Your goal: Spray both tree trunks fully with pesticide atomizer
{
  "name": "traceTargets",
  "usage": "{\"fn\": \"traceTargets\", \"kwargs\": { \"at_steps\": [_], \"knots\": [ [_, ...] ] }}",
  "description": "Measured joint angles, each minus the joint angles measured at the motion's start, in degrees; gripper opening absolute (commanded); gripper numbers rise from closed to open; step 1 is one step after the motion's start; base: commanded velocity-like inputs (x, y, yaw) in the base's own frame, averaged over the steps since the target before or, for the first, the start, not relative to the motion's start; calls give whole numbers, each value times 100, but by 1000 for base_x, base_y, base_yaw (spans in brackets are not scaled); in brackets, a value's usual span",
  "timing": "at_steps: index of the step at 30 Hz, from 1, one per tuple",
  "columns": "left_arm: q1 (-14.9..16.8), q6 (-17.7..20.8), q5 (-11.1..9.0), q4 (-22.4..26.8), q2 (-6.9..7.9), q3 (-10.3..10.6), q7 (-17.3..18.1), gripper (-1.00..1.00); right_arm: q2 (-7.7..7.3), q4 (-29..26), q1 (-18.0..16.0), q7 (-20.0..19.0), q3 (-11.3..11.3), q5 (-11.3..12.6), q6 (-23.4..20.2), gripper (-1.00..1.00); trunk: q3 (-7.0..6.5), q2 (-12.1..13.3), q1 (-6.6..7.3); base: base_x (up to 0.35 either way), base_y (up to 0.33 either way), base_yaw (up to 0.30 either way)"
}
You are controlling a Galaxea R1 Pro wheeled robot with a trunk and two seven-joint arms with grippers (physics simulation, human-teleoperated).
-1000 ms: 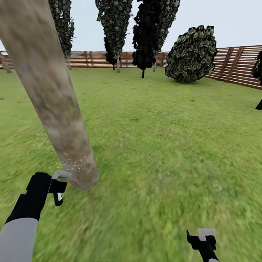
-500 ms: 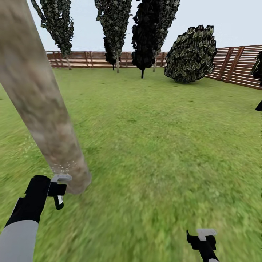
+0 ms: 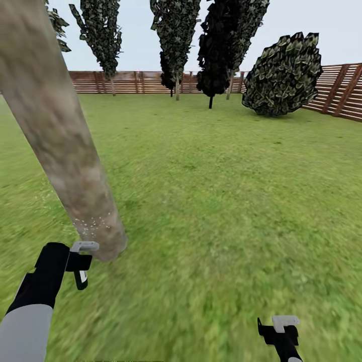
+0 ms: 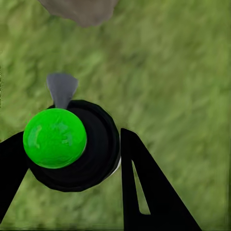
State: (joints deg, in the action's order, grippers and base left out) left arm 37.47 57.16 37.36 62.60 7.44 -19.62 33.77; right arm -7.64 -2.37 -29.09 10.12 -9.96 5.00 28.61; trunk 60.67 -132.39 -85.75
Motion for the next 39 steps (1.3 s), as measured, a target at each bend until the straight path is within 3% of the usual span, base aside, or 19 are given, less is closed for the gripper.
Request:
{"fn": "traceTargets", "kwargs": {
  "at_steps": [3,7,9,15,28,39],
  "knots": [
    [-3,-3,13,-13,17,-30,-15,-100,0,0,0,-1,0,1,1,100,0,0,1,69,-272,278],
    [-67,-14,15,-16,18,-340,-27,-100,0,0,0,-2,0,0,0,100,0,0,2,135,-267,278],
    [-76,-25,17,-19,11,-386,-28,-100,0,0,0,-3,0,1,0,100,0,0,2,165,-255,277],
    [-82,-33,57,-125,4,-380,-35,-100,1,0,0,-3,0,1,0,100,0,0,2,177,-244,248],
    [-86,-63,64,-159,30,-403,-35,-100,-1,-2,2,-2,1,0,0,100,0,0,2,180,-241,14],
    [-88,-61,62,-157,67,-413,-35,-100,0,0,0,-1,0,-3,0,100,0,0,2,167,-241,263]
  ]
}}
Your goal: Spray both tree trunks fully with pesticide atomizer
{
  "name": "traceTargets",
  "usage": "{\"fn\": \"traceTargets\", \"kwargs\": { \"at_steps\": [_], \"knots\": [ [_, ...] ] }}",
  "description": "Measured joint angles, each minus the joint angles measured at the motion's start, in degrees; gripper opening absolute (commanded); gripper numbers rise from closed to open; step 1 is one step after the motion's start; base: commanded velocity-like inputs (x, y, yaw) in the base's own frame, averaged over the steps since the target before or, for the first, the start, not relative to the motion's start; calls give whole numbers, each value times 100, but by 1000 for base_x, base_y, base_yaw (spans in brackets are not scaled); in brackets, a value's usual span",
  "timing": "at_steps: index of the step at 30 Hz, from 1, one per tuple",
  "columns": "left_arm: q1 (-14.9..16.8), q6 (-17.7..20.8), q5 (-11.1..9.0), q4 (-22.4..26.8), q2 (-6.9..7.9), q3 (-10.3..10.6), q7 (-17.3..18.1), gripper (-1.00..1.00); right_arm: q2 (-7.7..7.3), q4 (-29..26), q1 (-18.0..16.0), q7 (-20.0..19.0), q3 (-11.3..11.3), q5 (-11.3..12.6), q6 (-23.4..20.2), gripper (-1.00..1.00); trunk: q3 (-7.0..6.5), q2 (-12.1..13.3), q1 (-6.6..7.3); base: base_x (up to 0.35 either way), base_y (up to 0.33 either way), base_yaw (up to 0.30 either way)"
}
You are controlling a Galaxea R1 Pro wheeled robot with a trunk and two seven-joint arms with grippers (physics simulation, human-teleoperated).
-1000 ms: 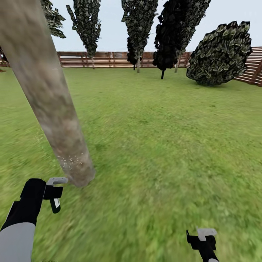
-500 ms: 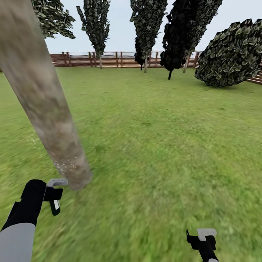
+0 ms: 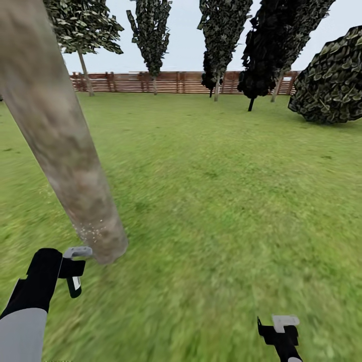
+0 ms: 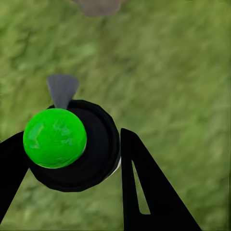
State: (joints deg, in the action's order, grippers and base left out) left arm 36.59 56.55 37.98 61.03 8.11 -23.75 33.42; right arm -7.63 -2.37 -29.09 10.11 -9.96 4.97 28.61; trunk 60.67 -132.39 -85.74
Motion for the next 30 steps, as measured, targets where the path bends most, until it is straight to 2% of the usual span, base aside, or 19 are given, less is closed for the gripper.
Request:
{"fn": "traceTargets", "kwargs": {
  "at_steps": [11,17,26,27,30],
  "knots": [
    [2,-1,-5,5,-8,1,0,-100,-1,-2,2,-1,0,3,0,100,0,0,-1,131,-247,42],
    [2,0,-22,9,-9,1,0,-100,-1,-2,2,1,2,3,0,100,0,0,-2,19,-267,8],
    [100,31,-85,30,-60,50,52,-100,-22,-2,1,6,10,5,-3,100,0,0,-2,0,-43,244],
    [163,50,-97,25,-54,54,53,-100,-24,-2,1,6,10,5,-3,100,0,0,-2,0,0,278],
    [751,90,-95,21,-21,62,59,-100,-27,-2,3,6,10,5,-3,100,-1,0,-1,0,0,276]
  ]
}}
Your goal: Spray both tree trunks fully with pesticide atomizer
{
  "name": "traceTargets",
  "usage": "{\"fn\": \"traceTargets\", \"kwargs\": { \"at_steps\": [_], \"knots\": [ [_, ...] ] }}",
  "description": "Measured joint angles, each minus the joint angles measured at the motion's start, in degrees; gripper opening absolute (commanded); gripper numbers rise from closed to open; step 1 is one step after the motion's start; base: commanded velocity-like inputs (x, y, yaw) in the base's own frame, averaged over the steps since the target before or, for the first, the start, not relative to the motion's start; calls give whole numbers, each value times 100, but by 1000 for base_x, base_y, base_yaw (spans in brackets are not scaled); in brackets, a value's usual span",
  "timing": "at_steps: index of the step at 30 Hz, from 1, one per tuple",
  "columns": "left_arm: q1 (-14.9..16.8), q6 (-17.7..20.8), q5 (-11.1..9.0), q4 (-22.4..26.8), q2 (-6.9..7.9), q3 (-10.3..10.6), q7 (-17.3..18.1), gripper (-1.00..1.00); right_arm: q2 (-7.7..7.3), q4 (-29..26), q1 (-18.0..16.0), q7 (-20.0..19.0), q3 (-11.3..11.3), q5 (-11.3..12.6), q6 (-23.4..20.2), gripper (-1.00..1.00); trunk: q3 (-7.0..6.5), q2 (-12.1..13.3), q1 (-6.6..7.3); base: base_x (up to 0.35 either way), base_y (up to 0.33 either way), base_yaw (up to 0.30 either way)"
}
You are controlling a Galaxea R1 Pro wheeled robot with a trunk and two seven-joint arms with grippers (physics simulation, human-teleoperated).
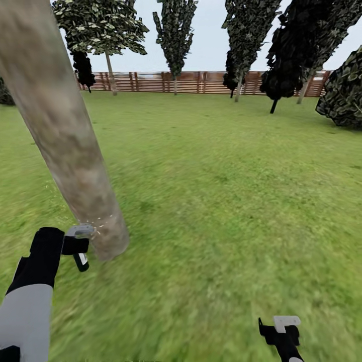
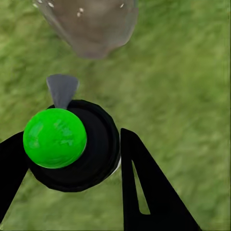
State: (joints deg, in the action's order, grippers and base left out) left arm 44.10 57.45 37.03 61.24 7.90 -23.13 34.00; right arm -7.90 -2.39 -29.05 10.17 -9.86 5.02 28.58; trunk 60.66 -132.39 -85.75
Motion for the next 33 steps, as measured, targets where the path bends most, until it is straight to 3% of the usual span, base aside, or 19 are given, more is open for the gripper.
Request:
{"fn": "traceTargets", "kwargs": {
  "at_steps": [6,8,13,30,33],
  "knots": [
    [498,6,42,-2,136,28,4,-100,-8,2,-1,0,-1,0,0,100,1,0,0,0,0,64],
    [550,15,30,-2,173,240,4,-100,-9,4,0,3,-1,0,0,100,1,0,0,0,0,2],
    [485,0,40,-3,163,437,4,-100,-19,5,-1,9,-1,-1,1,100,1,0,-1,0,0,0],
    [359,6,45,-33,143,413,-4,-100,-11,0,-1,11,-2,-1,3,100,1,0,-1,53,-239,10],
    [355,-44,85,-571,166,386,-41,-100,-9,2,-3,10,-1,-1,5,100,1,0,0,60,-273,271]
  ]
}}
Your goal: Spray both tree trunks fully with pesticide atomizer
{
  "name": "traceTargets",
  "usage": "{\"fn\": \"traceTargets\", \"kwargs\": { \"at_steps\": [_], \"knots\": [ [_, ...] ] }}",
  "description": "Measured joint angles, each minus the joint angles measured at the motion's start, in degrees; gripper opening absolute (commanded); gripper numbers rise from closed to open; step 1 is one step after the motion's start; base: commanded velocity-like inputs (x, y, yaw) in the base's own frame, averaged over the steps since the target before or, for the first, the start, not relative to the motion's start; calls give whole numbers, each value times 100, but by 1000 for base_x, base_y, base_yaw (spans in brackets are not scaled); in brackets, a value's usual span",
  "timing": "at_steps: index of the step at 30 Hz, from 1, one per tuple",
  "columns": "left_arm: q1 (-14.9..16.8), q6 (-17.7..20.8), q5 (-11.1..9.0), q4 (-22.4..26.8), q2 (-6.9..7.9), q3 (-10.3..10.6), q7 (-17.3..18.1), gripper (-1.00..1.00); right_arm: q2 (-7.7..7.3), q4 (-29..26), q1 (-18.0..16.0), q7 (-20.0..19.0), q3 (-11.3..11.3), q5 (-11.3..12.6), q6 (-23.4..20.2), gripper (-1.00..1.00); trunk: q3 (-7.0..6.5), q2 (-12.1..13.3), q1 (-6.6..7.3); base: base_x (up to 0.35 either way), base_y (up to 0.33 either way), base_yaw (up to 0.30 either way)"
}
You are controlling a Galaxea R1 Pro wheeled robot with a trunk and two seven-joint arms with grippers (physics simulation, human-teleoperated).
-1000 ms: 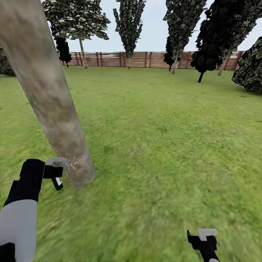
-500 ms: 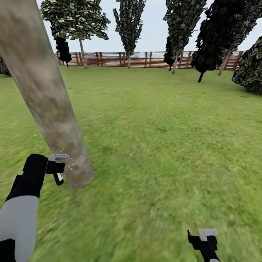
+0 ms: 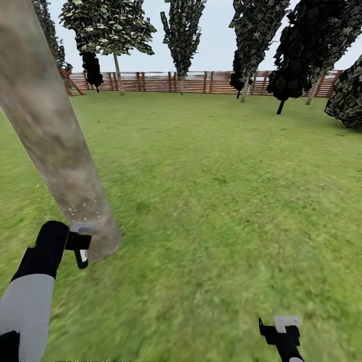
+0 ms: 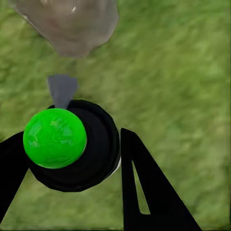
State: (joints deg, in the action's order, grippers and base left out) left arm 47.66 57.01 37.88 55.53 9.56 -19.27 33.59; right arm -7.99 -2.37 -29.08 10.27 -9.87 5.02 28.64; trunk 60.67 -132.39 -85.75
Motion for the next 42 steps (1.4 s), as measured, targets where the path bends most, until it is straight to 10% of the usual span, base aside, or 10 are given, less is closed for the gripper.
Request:
{"fn": "traceTargets", "kwargs": {
  "at_steps": [42],
  "knots": [
    [-447,-25,-14,-63,70,-302,-334,-100,0,0,-1,-1,0,0,-2,100,0,0,2,119,-235,170]
  ]
}}
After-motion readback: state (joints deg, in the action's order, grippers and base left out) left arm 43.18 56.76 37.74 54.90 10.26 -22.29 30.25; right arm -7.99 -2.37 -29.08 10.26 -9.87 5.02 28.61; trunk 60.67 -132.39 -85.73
